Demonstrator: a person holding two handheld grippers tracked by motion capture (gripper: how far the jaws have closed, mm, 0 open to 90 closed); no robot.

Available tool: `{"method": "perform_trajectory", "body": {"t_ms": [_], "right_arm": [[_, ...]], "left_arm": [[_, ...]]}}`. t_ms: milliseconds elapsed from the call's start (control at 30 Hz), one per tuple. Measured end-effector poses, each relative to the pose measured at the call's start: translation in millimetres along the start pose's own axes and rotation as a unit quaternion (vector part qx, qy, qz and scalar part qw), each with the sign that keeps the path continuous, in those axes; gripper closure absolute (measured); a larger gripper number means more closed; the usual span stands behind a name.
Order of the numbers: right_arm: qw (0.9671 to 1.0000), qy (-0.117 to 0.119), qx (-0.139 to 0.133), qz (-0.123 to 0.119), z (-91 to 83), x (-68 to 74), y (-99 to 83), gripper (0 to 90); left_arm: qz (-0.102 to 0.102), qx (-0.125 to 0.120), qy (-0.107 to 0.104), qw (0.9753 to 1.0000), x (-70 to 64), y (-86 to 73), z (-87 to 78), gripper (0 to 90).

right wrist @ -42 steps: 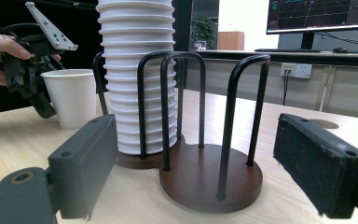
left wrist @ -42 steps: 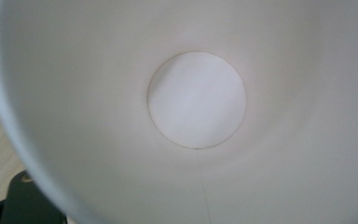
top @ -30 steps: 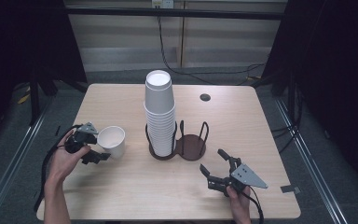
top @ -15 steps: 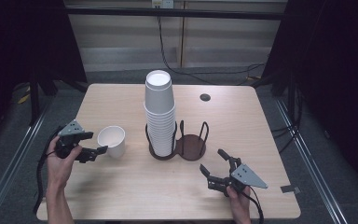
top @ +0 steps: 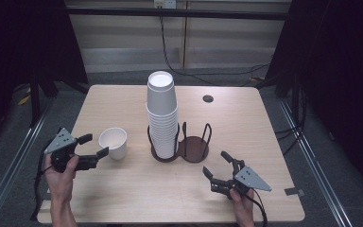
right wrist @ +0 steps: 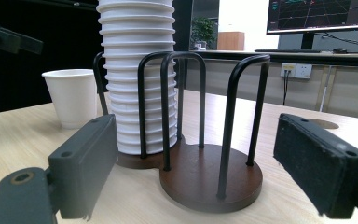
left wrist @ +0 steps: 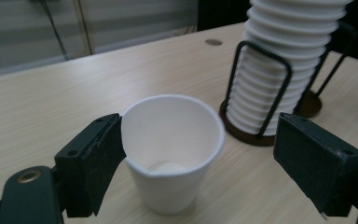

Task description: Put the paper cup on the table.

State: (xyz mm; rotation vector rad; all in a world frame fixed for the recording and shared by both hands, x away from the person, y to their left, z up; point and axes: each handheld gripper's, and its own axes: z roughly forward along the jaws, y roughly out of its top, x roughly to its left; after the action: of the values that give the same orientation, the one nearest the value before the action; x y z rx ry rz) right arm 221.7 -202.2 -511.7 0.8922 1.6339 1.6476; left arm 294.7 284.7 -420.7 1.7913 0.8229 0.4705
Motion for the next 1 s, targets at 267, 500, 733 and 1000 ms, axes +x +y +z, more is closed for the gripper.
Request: {"method": "perform_trajectory", "body": {"t_ms": [267,500,733,1000], "right_arm": [[1.0,-0.001,0.0,-0.001,-0.2,-0.1,0.1,13.3],[1.0,0.0,0.0,-0.001,-0.3,-0.1,0.0,13.3],[1.0,0.0,0.0,-0.001,-0.3,-0.1,0.0,13.3],[1.0,0.0,0.0,-0.001,-0.4,0.0,0.0,13.3]], "left_arm": [[0.006,-0.066,0.036,0.9972,-30.2,-14.8,0.1,16.1],[0.019,-0.078,0.034,0.9962,-60.3,-32.6,17.1,15.6],[0.02,-0.081,0.033,0.996,-82.9,-48.1,37.5,15.7],[0.009,-0.091,0.028,0.9954,-107.8,-63.8,61.5,15.4]]}}
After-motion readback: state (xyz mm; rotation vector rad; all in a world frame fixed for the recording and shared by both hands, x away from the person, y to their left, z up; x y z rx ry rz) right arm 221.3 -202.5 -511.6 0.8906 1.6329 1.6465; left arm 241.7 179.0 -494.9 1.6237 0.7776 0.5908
